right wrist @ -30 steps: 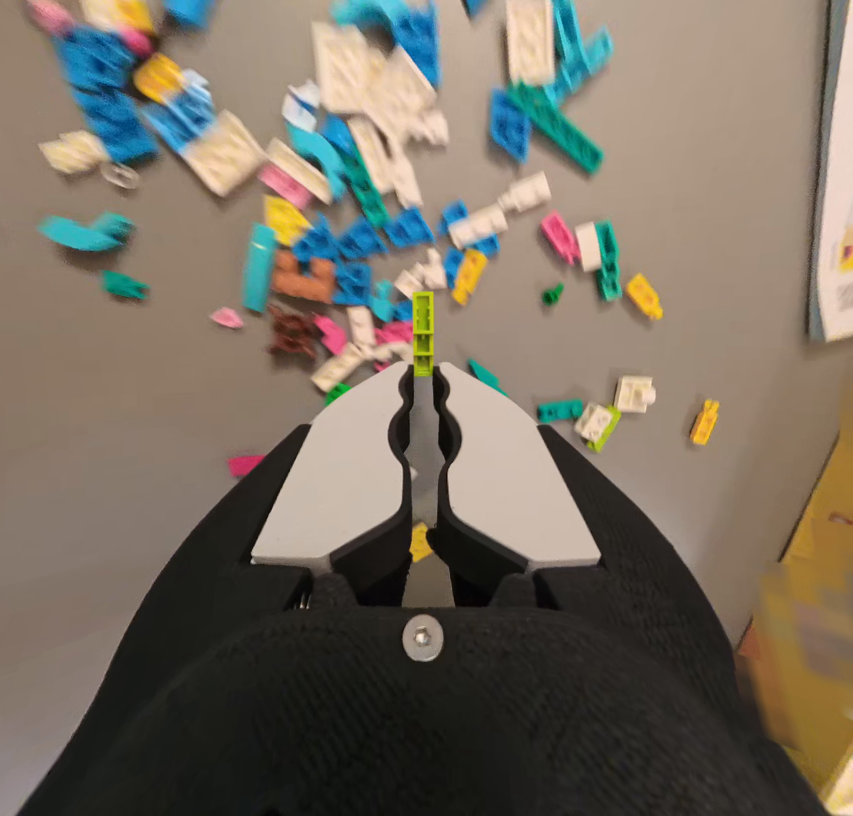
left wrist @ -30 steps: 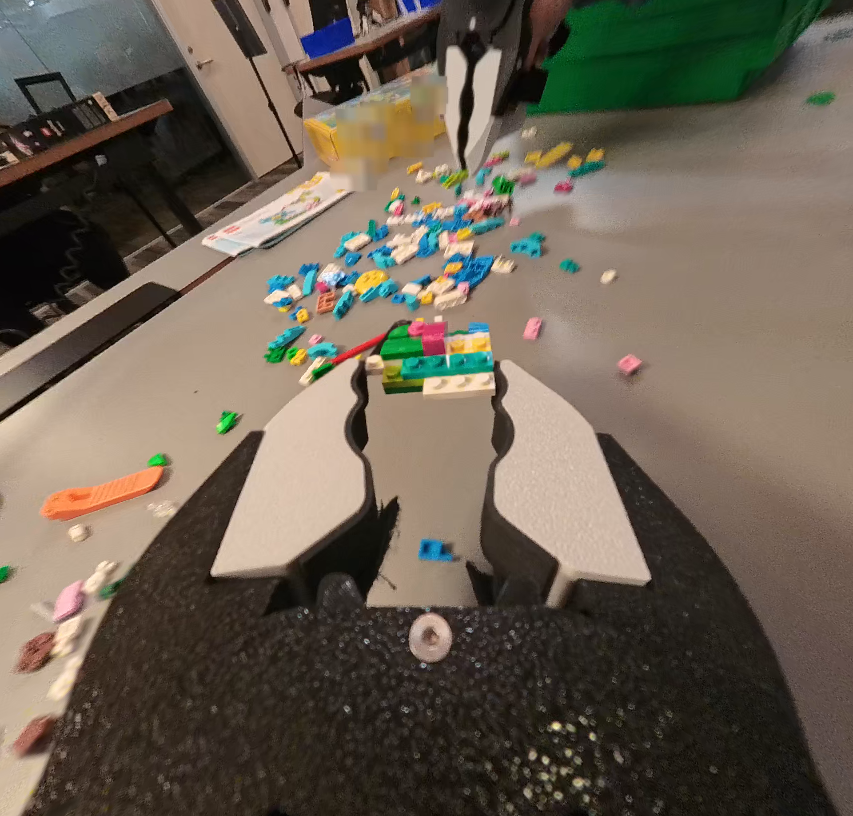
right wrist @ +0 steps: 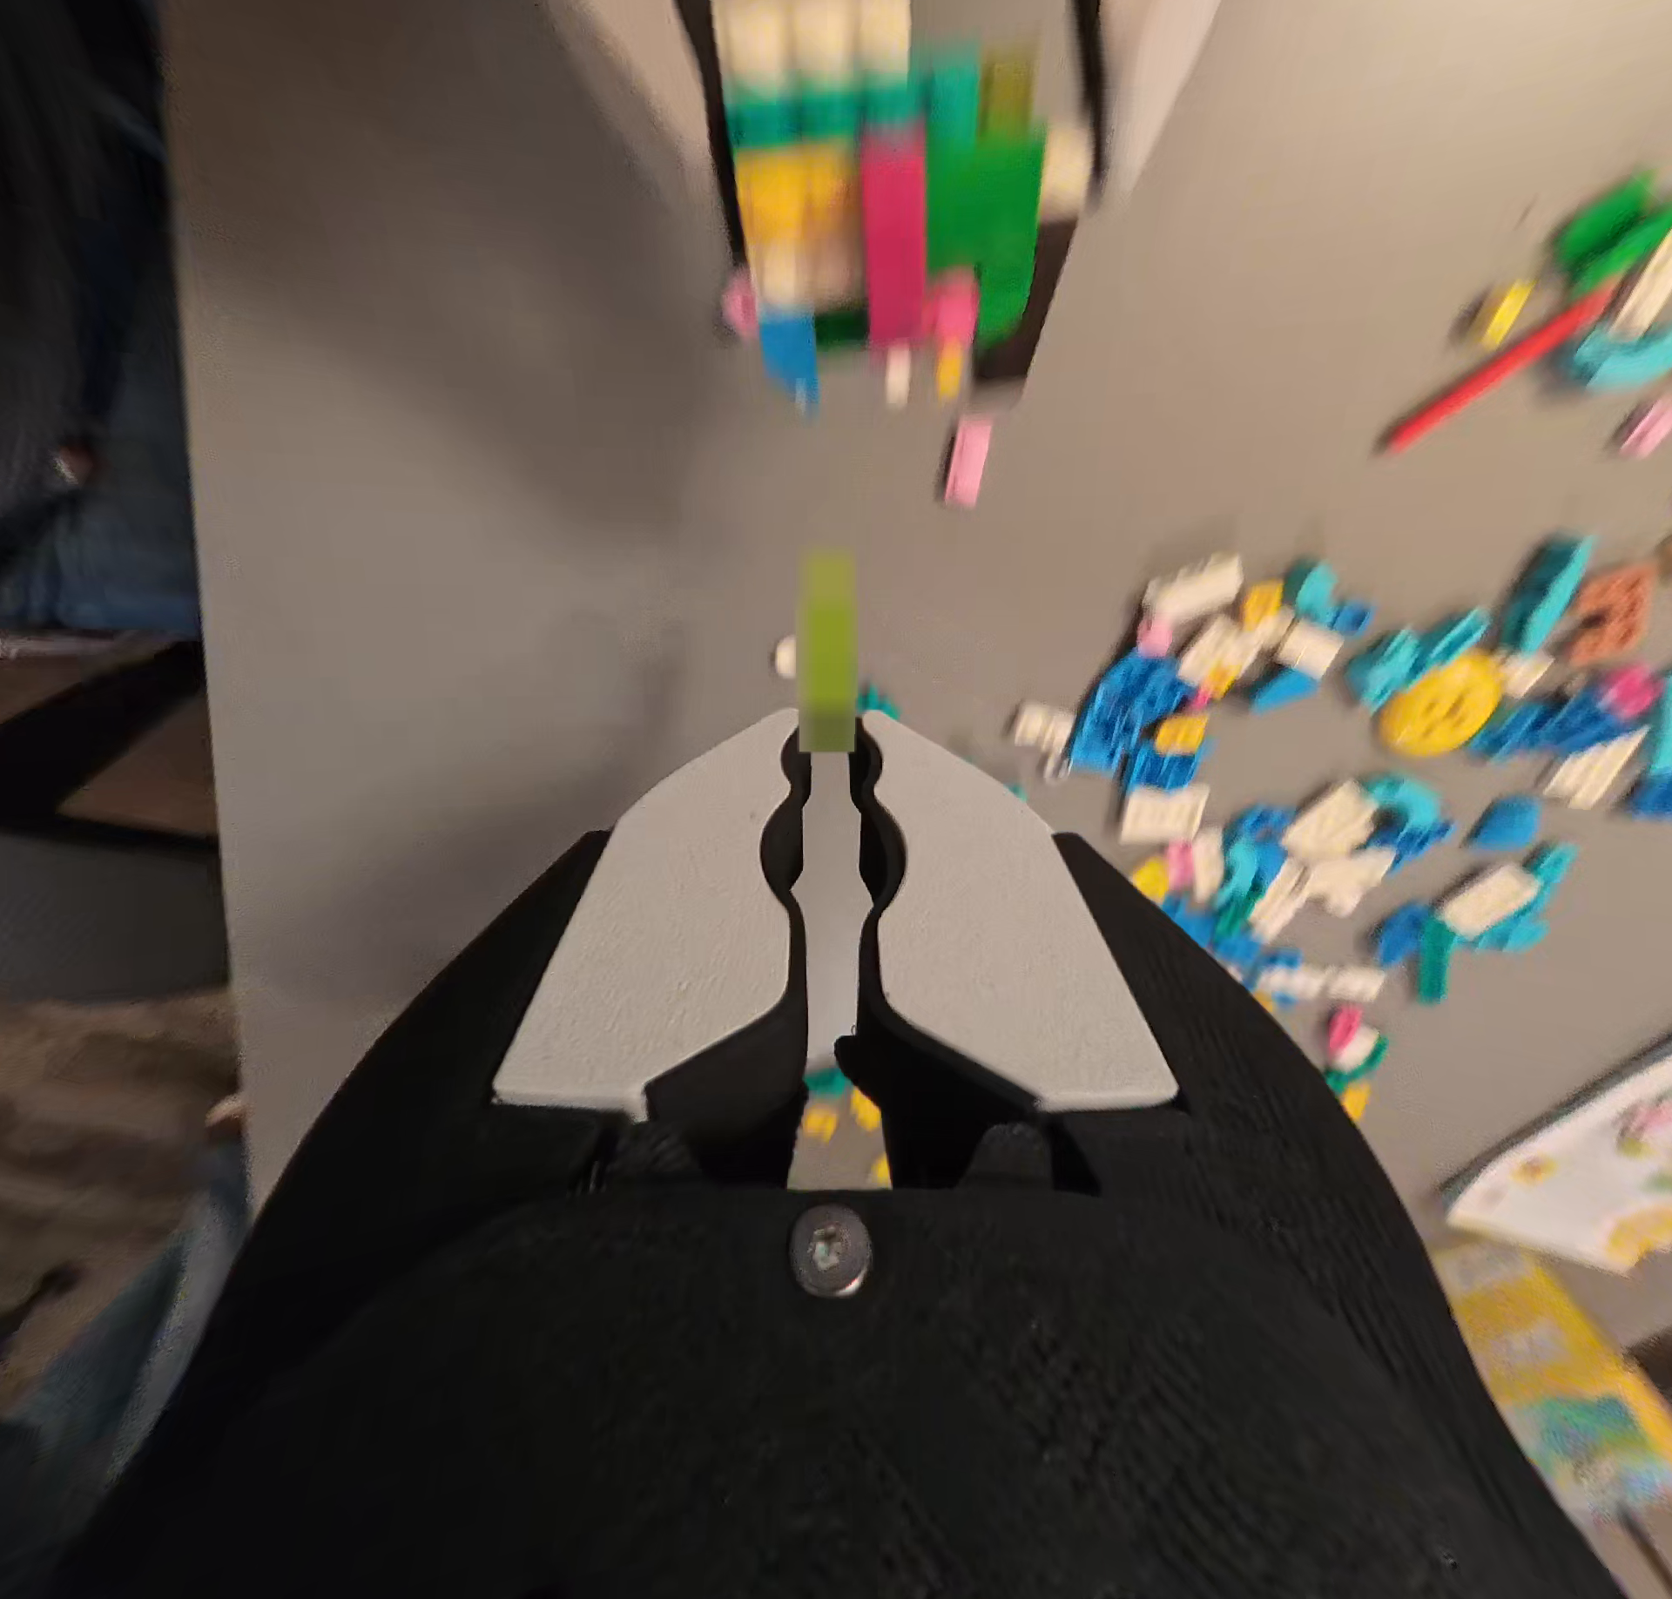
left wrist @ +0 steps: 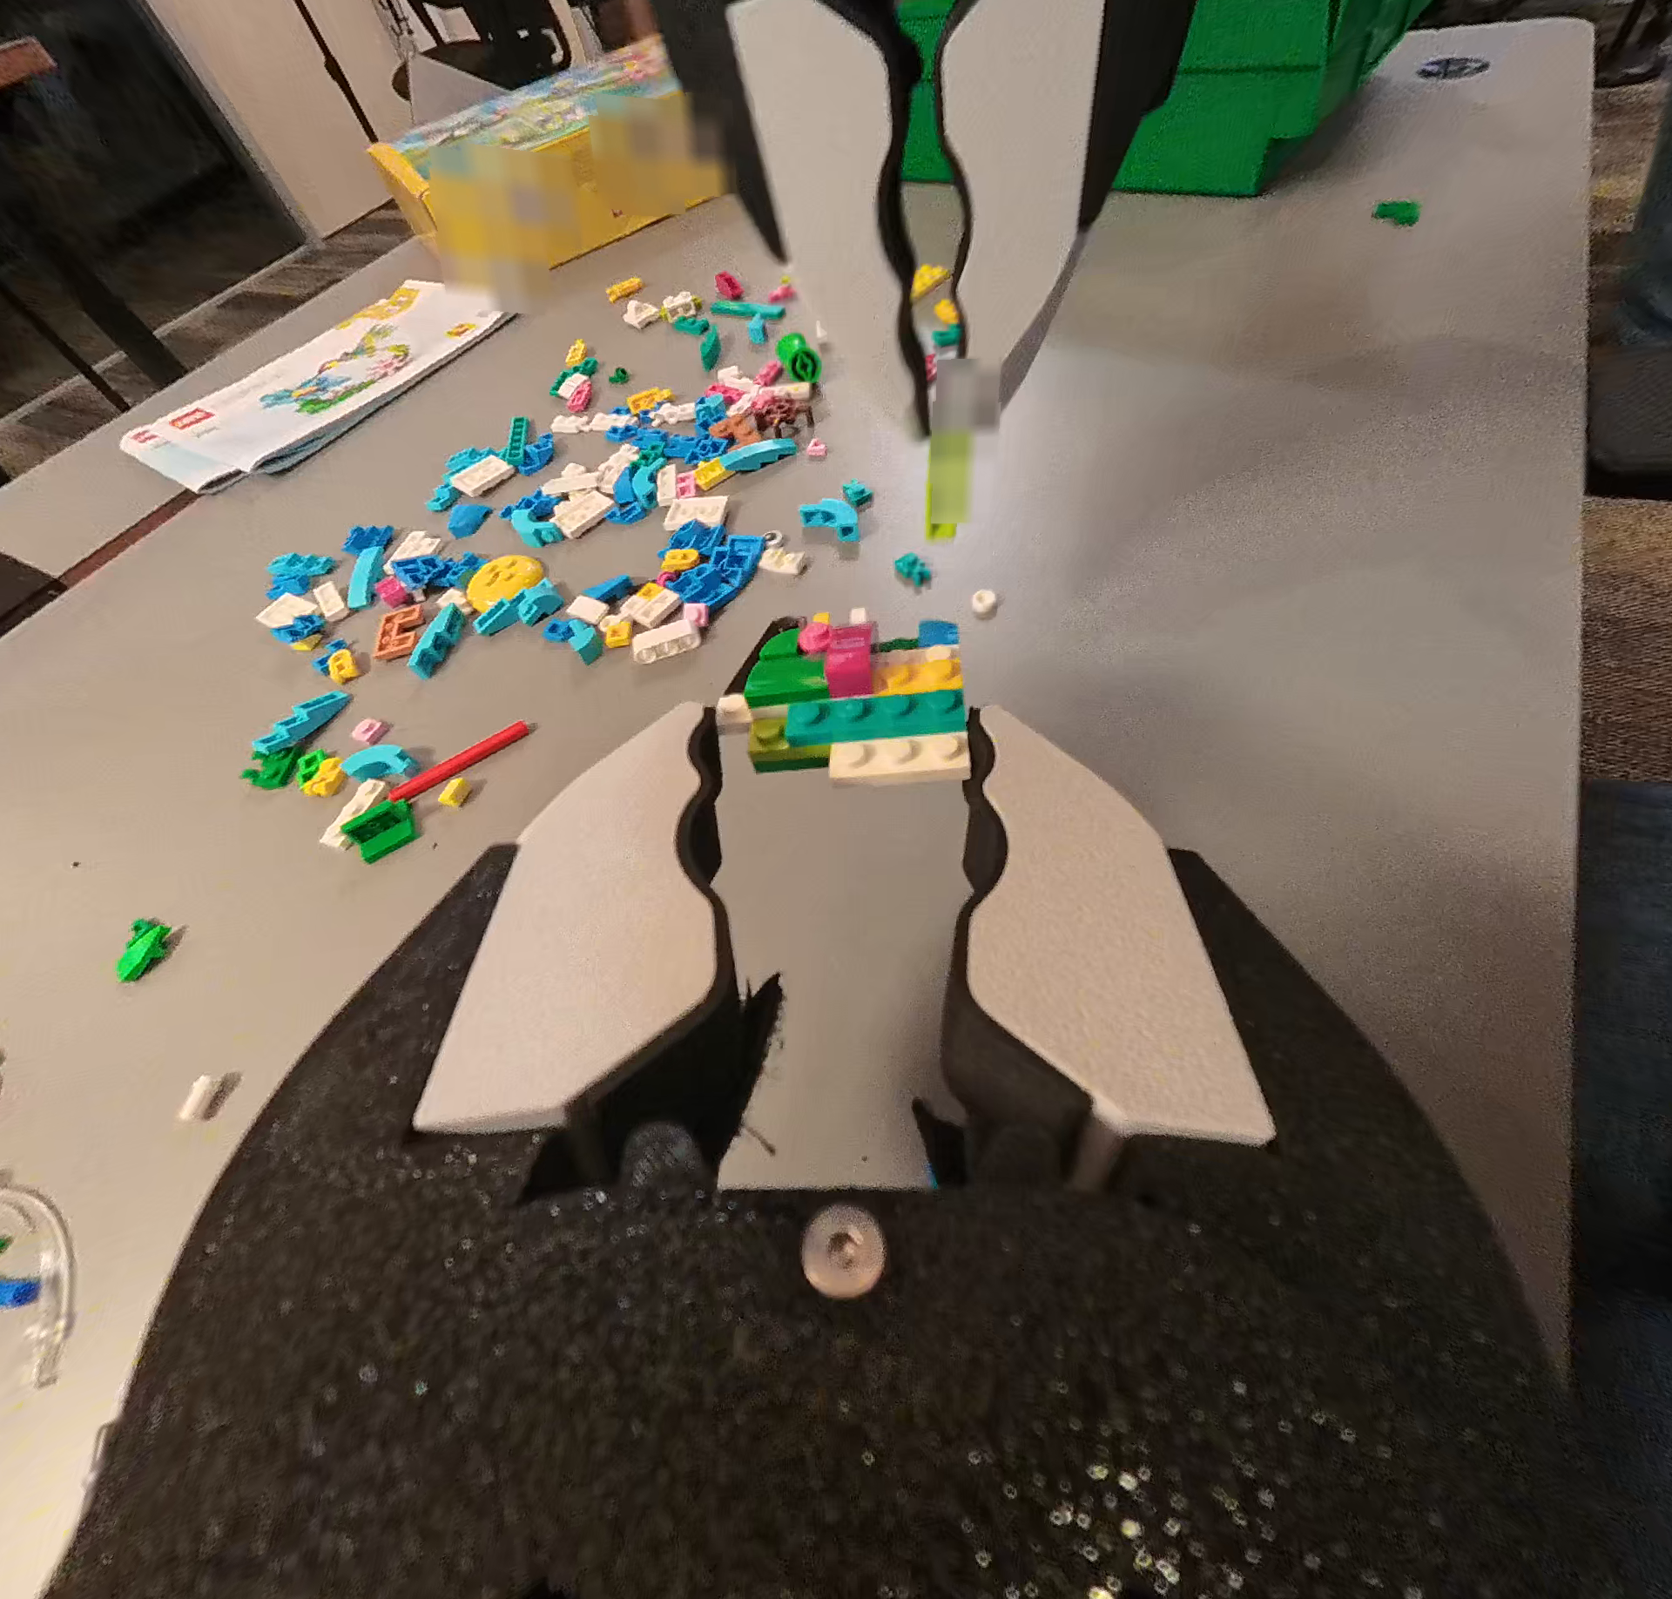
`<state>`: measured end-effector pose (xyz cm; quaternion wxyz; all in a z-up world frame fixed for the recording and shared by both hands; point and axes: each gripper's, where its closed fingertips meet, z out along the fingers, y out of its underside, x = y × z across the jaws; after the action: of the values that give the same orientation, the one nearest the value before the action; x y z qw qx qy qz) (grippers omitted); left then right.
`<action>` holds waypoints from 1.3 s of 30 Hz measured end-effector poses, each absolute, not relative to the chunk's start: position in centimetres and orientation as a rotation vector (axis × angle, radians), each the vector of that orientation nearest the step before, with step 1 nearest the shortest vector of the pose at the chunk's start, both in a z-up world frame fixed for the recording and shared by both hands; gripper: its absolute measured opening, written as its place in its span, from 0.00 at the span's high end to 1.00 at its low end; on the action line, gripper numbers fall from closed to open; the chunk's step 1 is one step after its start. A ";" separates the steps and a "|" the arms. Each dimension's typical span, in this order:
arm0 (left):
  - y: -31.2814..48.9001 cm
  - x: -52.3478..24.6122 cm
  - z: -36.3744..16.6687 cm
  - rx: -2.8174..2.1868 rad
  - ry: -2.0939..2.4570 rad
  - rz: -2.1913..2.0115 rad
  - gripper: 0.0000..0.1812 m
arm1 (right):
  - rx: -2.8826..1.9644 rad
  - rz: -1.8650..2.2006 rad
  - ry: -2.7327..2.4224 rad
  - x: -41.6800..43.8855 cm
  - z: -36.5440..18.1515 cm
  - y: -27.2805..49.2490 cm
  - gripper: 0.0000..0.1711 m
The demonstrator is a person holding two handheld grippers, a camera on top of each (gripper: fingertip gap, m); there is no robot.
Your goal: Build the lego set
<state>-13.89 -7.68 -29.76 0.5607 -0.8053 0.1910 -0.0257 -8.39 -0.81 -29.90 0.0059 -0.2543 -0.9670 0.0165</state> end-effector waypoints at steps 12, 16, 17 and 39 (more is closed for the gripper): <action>-7.8 -15.0 -30.3 -1.933 0.456 -0.014 0.72 | -1.381 -1.252 -3.096 2.5 -31.7 9.9 0.97; -7.9 -15.2 -30.2 -1.933 0.453 -0.020 0.72 | -1.377 -1.130 -3.126 1.5 -32.8 8.9 0.97; -7.9 -15.2 -30.2 -1.934 0.453 -0.023 0.72 | -1.368 -1.098 -3.119 1.1 -33.0 8.8 0.97; -7.5 -8.4 -28.2 -1.800 0.544 -0.173 0.72 | -0.777 0.084 -3.100 -6.3 -29.4 -3.5 0.96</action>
<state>-8.43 -7.55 -28.22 0.5864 -0.7721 0.2334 -0.0742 -6.33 -3.47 -29.43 -0.0276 -0.2431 -0.9693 0.0261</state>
